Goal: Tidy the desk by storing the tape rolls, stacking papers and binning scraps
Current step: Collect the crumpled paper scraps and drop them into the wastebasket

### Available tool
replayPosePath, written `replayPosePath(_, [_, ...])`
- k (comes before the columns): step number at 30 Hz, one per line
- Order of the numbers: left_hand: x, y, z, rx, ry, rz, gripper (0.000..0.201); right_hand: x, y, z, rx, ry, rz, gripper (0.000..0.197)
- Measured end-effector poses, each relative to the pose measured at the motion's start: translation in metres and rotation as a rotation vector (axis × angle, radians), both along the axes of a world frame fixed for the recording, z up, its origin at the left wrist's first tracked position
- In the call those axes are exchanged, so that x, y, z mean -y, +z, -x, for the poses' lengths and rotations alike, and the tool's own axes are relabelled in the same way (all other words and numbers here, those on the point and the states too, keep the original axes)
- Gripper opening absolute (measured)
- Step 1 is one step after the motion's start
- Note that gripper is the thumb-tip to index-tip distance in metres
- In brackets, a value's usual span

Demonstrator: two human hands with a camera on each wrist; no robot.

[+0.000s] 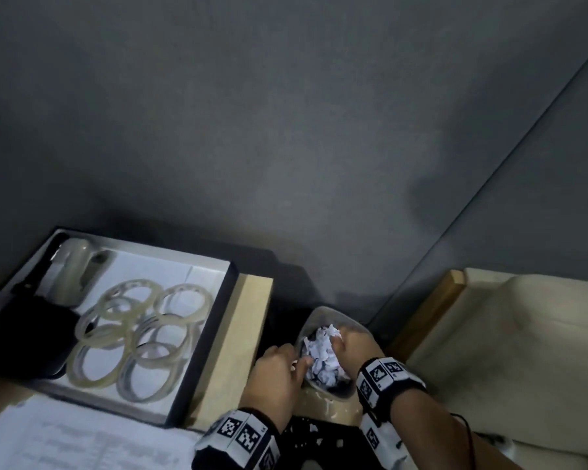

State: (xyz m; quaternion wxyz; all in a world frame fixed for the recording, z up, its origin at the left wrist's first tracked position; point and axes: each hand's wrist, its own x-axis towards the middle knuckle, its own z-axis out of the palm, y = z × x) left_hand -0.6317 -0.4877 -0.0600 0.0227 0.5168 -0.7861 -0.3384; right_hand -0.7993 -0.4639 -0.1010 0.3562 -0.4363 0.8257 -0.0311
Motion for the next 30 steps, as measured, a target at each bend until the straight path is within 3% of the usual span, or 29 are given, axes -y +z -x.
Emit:
replayPosePath(4, [0.011, -0.018, 0.025, 0.038, -0.028, -0.044, 0.028, 0.014, -0.011, 0.020, 0.003, 0.050, -0.067, 0.040])
replayPosePath(10, [0.031, -0.048, 0.044, 0.105, -0.029, -0.126, 0.025, 0.024, -0.065, 0.044, 0.110, -0.061, -0.134, 0.065])
replayPosePath(13, [0.035, -0.065, 0.053, 0.144, -0.027, -0.130, 0.019, 0.021, -0.075, 0.054, 0.138, -0.092, -0.115, 0.068])
replayPosePath(19, [0.033, -0.092, 0.073, 0.209, -0.059, -0.158, 0.036, 0.001, -0.089, 0.069, 0.134, -0.204, -0.040, 0.033])
replayPosePath(24, [0.035, -0.101, 0.092, 0.166, -0.081, -0.186, 0.049, -0.026, -0.086, 0.069, 0.141, -0.363, 0.034, 0.002])
replayPosePath(27, [0.037, -0.098, 0.093, 0.145, -0.060, -0.193, 0.059, -0.050, -0.099, 0.069, 0.120, -0.414, 0.021, 0.005])
replayPosePath(30, [0.037, -0.088, 0.084, 0.146, -0.072, -0.147, 0.056, -0.068, -0.099, 0.062, 0.135, -0.470, 0.024, 0.013])
